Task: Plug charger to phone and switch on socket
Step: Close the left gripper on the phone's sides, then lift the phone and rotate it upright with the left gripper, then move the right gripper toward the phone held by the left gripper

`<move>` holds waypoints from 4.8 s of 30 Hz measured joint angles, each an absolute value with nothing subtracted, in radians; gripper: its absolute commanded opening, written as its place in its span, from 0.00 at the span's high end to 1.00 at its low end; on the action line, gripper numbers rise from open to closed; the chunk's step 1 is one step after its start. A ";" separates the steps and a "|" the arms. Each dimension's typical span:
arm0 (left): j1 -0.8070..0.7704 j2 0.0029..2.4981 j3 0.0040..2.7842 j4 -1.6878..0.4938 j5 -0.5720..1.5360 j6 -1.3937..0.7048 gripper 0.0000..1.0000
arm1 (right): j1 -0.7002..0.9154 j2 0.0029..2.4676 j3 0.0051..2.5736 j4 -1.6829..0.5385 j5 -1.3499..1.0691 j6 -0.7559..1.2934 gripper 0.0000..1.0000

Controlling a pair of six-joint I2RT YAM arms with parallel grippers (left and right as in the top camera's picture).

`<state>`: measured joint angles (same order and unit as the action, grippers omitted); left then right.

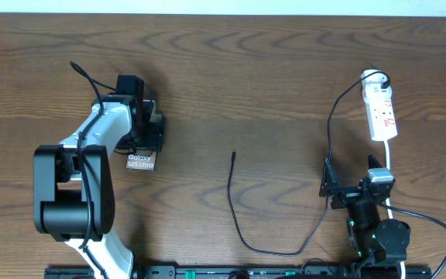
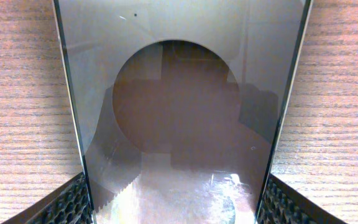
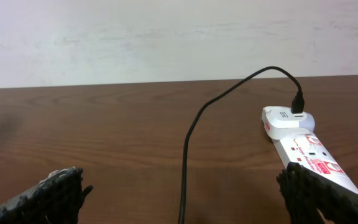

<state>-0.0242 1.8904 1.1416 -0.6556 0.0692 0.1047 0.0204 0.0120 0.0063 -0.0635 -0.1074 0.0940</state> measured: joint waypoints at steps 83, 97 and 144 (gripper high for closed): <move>-0.024 1.569 1.205 -0.537 1.349 -1.653 0.92 | 0.020 0.012 0.006 -0.064 -0.107 0.094 0.01; -0.024 1.569 1.205 -0.538 1.324 -1.653 0.93 | 0.020 0.012 0.006 -0.064 -0.107 0.094 0.01; -0.024 1.569 1.206 -1.003 0.232 -1.356 0.93 | 0.021 0.012 0.006 0.016 -0.106 0.094 0.01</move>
<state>-0.0242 1.5688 1.2057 -1.0027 0.2317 -1.3560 0.0208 0.0124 0.0063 0.0162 -0.1062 0.0944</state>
